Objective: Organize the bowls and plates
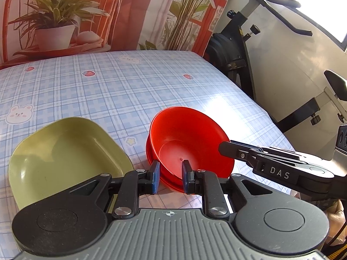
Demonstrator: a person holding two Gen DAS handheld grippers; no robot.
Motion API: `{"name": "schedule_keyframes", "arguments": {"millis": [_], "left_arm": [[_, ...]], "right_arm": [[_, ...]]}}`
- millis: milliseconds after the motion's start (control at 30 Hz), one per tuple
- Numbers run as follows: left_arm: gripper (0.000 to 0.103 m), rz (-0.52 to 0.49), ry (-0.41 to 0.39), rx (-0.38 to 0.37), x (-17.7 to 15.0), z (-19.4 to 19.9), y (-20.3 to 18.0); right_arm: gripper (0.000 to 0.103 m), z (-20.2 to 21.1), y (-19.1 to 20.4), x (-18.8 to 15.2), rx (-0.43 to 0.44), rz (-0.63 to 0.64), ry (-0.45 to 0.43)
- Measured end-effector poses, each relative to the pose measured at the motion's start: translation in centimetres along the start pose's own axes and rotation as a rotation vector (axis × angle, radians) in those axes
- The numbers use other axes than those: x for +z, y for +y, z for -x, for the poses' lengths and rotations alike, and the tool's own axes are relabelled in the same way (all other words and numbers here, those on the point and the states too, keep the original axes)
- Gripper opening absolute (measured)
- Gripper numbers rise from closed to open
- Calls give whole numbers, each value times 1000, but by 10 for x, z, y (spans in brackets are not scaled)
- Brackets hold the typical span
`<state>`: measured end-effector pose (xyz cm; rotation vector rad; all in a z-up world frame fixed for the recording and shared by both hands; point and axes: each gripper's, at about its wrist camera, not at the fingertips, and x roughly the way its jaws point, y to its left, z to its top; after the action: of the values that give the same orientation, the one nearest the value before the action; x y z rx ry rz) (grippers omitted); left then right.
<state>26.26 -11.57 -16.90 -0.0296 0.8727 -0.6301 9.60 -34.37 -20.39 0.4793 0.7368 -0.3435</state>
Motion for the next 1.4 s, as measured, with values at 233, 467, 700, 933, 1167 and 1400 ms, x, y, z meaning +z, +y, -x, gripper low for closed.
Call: {"name": "schedule_keyframes", "arguments": {"millis": [233, 467, 700, 933, 1167, 1400], "left_arm": [[28, 15, -1, 7, 1, 0, 4], [28, 44, -4, 17, 0, -1, 9], [28, 48, 5, 20, 0, -5, 8], [28, 48, 24, 19, 1, -12, 7], [28, 35, 34, 5, 1, -17, 5], [28, 23, 40, -9, -2, -19, 1]], "right_arm": [[13, -3, -3, -1, -10, -6, 1], [14, -7, -7, -3, -13, -23, 7], [14, -14, -15, -8, 5, -56, 17], [13, -17, -17, -11, 12, -59, 22], [13, -20, -21, -14, 25, -87, 28], [12, -21, -28, -17, 39, -124, 31]]}}
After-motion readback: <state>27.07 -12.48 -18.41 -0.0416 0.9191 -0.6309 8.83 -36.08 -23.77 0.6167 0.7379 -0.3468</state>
